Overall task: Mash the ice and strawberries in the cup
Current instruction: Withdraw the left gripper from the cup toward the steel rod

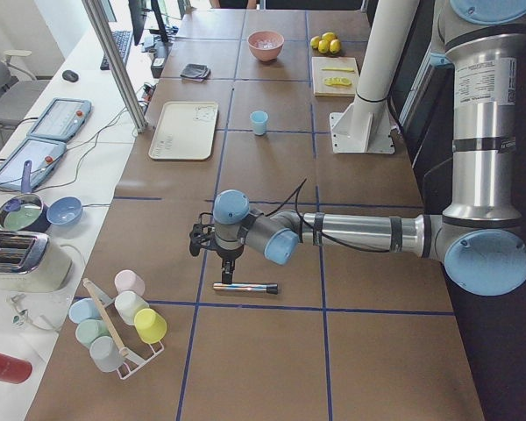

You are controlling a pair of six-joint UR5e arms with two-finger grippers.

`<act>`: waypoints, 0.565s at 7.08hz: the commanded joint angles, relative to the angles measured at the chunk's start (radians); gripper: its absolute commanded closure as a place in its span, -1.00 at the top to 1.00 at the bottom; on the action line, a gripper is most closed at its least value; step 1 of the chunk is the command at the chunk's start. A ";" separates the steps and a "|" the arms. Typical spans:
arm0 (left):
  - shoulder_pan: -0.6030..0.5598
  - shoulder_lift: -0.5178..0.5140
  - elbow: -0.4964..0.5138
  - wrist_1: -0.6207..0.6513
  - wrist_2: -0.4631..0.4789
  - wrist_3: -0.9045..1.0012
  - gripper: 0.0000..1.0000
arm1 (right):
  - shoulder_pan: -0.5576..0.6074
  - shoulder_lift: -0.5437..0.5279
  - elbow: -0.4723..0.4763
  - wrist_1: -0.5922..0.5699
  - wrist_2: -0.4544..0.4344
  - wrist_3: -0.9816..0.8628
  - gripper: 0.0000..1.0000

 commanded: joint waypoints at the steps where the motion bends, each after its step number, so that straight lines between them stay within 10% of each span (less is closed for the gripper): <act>1: 0.112 -0.006 0.077 -0.150 0.106 -0.160 1.00 | 0.001 0.005 0.000 -0.001 -0.009 0.000 0.99; 4: 0.169 -0.038 0.237 -0.334 0.154 -0.223 1.00 | -0.001 0.005 0.000 -0.001 -0.011 0.000 0.99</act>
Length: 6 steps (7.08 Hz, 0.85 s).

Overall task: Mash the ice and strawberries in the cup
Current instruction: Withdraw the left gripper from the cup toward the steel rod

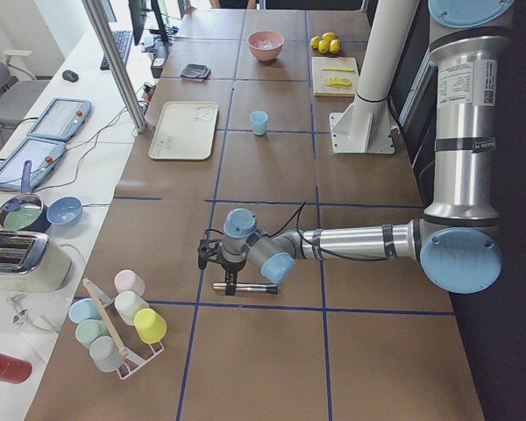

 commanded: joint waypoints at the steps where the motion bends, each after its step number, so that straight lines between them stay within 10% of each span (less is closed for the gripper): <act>1: 0.011 -0.010 0.063 -0.064 0.010 -0.011 1.00 | -0.001 0.000 0.000 -0.001 0.000 0.000 0.99; 6: 0.013 -0.021 0.081 -0.064 0.009 -0.005 0.98 | 0.000 0.002 0.000 -0.001 -0.002 0.000 0.99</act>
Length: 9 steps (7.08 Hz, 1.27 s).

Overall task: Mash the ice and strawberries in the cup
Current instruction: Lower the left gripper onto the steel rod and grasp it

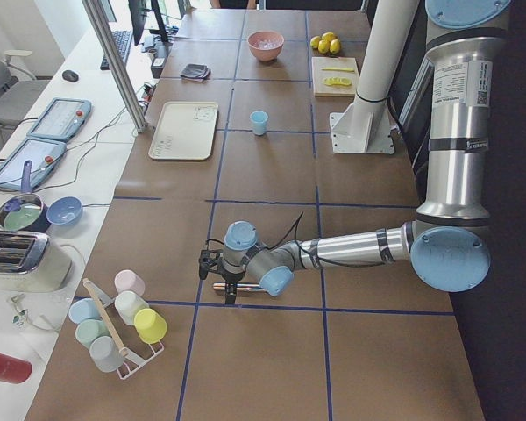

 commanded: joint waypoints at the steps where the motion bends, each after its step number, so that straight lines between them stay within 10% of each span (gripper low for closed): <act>1: 0.002 -0.002 0.002 0.000 0.001 0.003 0.97 | 0.000 0.001 0.000 0.002 -0.001 0.000 0.99; 7: 0.011 -0.002 0.011 -0.005 0.000 0.004 0.94 | 0.001 0.003 -0.002 0.002 -0.001 0.000 0.99; 9: 0.011 0.001 0.016 -0.046 0.000 0.015 0.04 | 0.000 0.004 0.000 0.002 -0.001 0.000 0.99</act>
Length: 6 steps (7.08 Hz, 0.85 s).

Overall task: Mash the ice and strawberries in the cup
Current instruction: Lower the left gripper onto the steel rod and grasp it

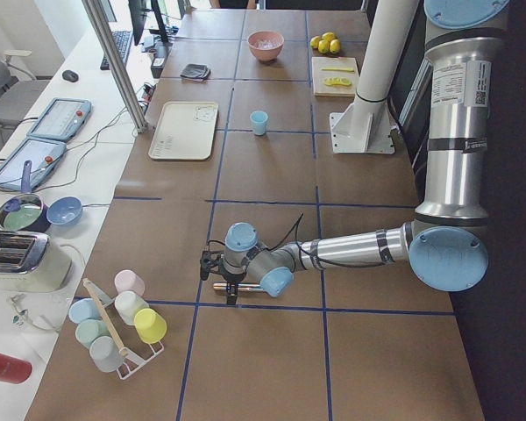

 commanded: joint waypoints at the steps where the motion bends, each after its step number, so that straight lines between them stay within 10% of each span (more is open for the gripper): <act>1: 0.002 0.004 0.011 -0.056 0.000 0.005 -0.39 | -0.001 0.004 0.000 0.000 0.000 0.000 0.99; 3: 0.002 0.005 0.013 -0.057 -0.005 0.005 -0.96 | -0.001 0.004 -0.001 -0.001 0.000 0.000 0.99; 6: -0.023 0.010 -0.087 -0.052 -0.106 0.005 -1.00 | 0.001 0.004 0.000 -0.001 0.002 0.000 0.99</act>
